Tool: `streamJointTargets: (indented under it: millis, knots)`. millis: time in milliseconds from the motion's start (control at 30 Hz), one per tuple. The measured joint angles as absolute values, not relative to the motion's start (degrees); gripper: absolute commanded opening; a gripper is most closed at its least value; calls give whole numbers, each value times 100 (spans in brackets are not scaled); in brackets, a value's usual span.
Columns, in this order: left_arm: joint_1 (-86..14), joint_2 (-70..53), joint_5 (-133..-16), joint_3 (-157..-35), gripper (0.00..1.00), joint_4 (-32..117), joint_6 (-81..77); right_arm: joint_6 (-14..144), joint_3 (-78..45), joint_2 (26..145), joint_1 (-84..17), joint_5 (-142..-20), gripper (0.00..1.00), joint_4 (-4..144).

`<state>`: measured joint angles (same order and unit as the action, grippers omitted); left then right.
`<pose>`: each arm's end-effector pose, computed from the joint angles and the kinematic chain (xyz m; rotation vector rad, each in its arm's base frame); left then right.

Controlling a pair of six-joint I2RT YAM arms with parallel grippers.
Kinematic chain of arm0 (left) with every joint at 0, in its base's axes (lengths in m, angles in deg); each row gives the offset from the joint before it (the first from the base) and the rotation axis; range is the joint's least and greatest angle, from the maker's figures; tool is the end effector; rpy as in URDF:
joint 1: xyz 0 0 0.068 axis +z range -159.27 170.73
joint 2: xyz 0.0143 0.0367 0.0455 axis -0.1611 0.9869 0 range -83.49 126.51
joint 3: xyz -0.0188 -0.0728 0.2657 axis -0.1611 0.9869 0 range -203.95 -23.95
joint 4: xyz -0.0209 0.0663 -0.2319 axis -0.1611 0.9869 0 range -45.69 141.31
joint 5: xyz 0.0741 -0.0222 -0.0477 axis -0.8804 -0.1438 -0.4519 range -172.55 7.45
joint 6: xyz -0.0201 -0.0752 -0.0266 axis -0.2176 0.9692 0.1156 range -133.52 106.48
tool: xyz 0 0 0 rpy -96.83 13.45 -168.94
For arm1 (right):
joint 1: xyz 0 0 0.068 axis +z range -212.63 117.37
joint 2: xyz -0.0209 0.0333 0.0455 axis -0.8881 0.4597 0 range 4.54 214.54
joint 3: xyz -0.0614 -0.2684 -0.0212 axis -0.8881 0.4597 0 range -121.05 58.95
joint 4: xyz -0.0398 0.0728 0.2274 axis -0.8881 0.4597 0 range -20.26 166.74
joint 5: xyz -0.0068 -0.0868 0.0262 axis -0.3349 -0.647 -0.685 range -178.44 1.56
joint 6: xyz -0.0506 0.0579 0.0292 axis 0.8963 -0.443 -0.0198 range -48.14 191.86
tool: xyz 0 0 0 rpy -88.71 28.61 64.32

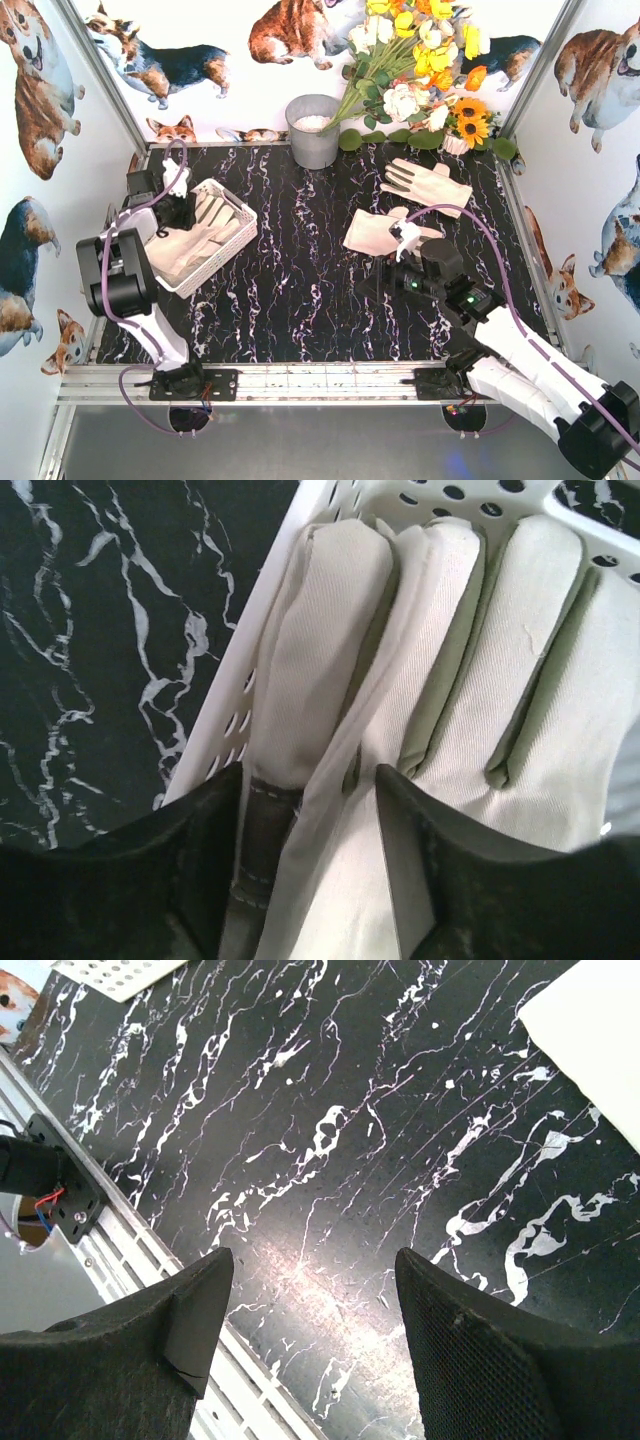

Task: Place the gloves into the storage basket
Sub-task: Adjust the glove in the bin, then pick up the glove from the center of the board.

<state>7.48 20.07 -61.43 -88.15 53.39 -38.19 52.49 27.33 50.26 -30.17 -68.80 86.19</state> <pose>0.3785 0.0870 0.1723 0.3265 2.3225 -0.0940 0.1450 0.1207 0.2366 -0.4648 2.1514 0.8878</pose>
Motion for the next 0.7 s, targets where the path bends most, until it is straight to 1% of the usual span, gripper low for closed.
streamJointTargets:
  millis: [33, 100, 133, 233, 333, 400, 467, 600, 700]
  knots:
    - [739, 1905, -6176, -8782, 58, 5343, -3792, 5224, 2733, 4991, -3017, -6880, 67, 8619]
    - [704, 1664, -6235, -8713, 68, 5347, -3746, 5179, 2733, 4877, -3017, -6885, 67, 8628]
    - [680, 1524, -6256, -8684, 71, 5345, -3716, 5155, 2733, 4809, -3017, -6887, 67, 8634]
    - [582, 1046, -6353, -8594, 76, 5315, -3624, 5071, 2733, 4481, -3017, -6944, 68, 8774]
    - [477, 552, -6425, -8540, 84, 5232, -3482, 5071, 2733, 4116, -3017, -7132, 68, 9017]
    - [440, 209, -6468, -8492, 92, 5160, -3327, 5074, 2731, 3966, -3017, -7379, 68, 9222]
    - [425, -119, -6543, -8413, 99, 5092, -3121, 5082, 2712, 3900, -3017, -7711, 72, 9478]
    - [425, -871, -6702, -8081, 100, 4976, -2686, 5124, 2543, 4051, -3132, -8297, 73, 9913]
    - [422, -1487, -6825, -7775, 100, 4913, -2382, 5203, 2390, 4372, -3471, -8485, 73, 10029]
